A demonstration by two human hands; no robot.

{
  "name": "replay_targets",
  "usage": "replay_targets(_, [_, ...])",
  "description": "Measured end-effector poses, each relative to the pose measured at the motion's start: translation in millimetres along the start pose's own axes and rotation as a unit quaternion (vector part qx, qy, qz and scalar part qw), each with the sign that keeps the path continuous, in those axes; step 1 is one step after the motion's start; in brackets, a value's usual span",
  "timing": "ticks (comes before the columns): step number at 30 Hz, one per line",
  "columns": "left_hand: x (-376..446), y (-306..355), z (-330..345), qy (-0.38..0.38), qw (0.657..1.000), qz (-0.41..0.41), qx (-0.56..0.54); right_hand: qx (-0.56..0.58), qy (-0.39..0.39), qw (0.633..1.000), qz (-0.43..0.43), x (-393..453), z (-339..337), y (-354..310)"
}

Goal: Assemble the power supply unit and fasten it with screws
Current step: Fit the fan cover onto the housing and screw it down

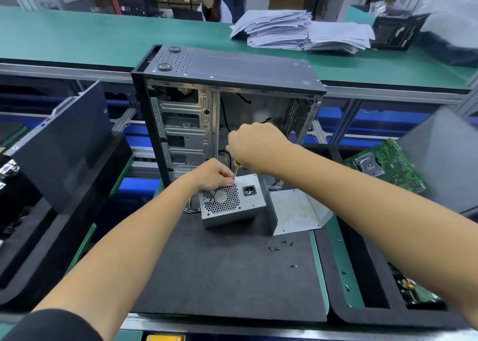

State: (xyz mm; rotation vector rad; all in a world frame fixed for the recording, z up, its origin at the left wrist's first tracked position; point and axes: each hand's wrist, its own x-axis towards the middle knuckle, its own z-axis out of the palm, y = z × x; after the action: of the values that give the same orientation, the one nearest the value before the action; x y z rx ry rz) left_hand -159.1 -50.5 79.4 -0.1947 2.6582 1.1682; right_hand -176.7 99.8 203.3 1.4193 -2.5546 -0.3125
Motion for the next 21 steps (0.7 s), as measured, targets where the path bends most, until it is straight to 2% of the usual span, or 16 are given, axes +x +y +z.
replay_targets(5, [-1,0,0,-0.002,1.000,-0.003,-0.005,0.042,-0.074,0.996,-0.034,5,0,10])
replay_targets(11, [-1,-1,0,0.000,1.000,0.012,-0.008,-0.021,-0.073,0.981,-0.179,2,-6,6])
replay_targets(14, [-1,-1,0,-0.001,1.000,0.008,-0.012,-0.020,-0.069,0.974,-0.217,6,-11,12])
replay_targets(17, [-1,-1,0,-0.003,1.000,0.000,-0.015,0.006,-0.067,0.979,-0.194,7,-10,20])
replay_targets(21, [-1,0,0,-0.003,1.000,0.011,0.000,0.029,-0.056,0.992,-0.105,2,-5,18])
